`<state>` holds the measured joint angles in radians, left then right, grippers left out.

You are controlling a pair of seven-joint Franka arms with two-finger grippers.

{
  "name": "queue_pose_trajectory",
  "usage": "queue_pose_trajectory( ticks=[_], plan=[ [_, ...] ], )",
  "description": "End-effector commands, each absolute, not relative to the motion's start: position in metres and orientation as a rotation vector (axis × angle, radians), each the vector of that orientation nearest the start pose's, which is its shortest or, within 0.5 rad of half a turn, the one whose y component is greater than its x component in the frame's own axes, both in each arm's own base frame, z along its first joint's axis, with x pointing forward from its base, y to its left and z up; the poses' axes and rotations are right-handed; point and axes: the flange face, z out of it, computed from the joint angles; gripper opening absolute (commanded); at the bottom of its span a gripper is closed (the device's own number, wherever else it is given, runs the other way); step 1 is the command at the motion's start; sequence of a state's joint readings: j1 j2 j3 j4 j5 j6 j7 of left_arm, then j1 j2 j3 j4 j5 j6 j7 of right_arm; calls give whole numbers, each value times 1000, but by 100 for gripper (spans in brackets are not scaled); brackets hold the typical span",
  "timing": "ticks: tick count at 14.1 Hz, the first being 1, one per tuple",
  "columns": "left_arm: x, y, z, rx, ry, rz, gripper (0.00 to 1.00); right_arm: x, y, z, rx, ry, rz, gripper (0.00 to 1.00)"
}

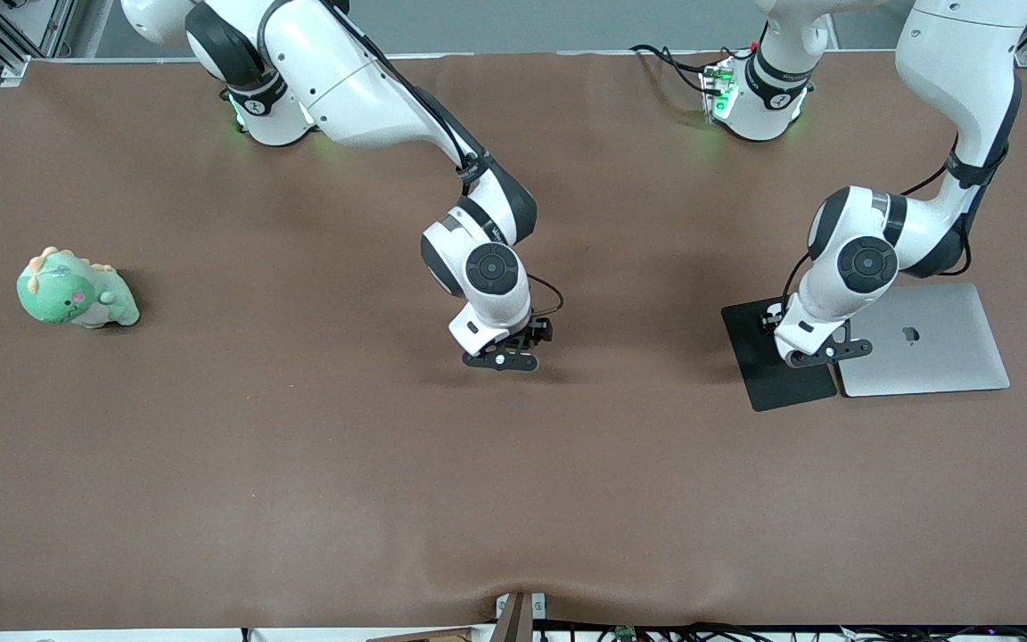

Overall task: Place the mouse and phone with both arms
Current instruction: 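Carry the mouse over the mouse pad while the right gripper grasps the phone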

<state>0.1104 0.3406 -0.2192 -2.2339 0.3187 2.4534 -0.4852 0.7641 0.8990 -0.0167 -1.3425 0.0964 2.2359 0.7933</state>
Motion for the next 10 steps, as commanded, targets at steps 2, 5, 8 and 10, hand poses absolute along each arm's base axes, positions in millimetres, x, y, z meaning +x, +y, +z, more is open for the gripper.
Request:
queue_pose_trajectory(
  ticks=[2,5,8,10],
  plan=[
    [529,-39,206,-3014,-103,61,23,537,509,178,-3110,172,60,100],
    [531,-38,197,-3035,-98,36,23,536,508,172,-3117,169,67,100],
    [532,-39,192,-3046,-96,22,23,535,506,170,-3132,143,59,24],
    [533,-40,190,-3052,-93,14,23,537,505,173,-3130,154,51,0]
  ],
)
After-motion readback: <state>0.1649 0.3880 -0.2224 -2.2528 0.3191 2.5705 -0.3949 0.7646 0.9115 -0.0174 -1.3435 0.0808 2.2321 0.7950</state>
